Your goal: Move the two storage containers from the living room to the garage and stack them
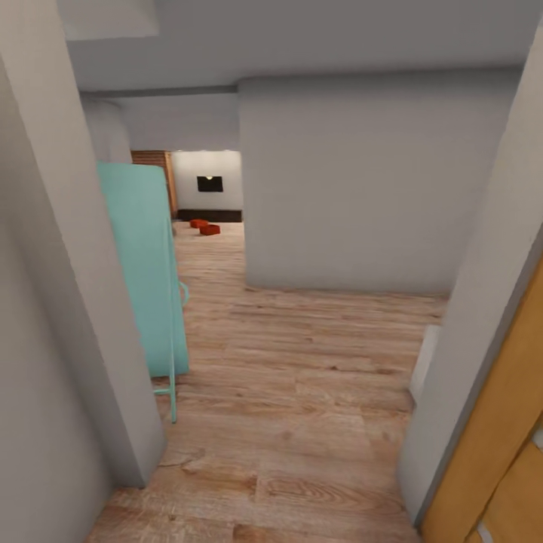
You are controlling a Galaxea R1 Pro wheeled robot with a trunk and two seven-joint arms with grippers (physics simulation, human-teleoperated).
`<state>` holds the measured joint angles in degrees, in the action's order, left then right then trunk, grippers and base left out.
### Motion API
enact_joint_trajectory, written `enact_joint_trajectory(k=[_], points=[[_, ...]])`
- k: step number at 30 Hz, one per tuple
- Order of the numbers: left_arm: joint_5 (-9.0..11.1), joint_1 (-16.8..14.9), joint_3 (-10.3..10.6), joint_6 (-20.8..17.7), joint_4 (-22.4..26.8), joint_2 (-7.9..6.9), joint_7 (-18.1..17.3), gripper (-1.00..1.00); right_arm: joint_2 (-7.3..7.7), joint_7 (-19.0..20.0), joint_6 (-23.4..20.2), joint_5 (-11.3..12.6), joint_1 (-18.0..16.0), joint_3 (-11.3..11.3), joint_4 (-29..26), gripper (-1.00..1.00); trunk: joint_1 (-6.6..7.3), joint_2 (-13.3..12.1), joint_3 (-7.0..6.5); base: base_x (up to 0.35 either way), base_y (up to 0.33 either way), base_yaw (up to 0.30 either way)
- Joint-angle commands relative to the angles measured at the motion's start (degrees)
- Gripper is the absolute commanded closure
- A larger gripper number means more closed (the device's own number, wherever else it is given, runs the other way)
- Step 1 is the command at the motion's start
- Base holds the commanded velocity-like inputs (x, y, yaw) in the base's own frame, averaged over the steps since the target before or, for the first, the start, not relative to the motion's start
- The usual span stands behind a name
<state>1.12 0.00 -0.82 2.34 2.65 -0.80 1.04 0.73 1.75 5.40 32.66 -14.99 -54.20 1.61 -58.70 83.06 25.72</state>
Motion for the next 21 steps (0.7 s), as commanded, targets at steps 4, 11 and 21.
enact_joint_trajectory(k=[4,11,21], points=[[0.1,0.0,-0.1,0.1,0.0,0.01,0.1,-1.00,-0.03,0.2,0.3,0.5,0.0,-0.5,0.1,-1.00,-0.03,0.0,0.05,0.322,-0.067,0.069],[0.3,0.0,0.0,0.0,0.0,-0.07,0.1,-1.00,-0.03,0.2,0.3,0.5,0.0,-0.5,0.1,-1.00,-0.03,0.0,0.05,0.323,-0.009,0.008],[2.7,0.0,0.1,-0.3,0.0,-0.14,0.1,-1.00,-0.03,0.2,0.3,0.5,0.0,-0.5,0.1,-1.00,-0.03,0.0,0.05,0.323,0.000,0.000]])
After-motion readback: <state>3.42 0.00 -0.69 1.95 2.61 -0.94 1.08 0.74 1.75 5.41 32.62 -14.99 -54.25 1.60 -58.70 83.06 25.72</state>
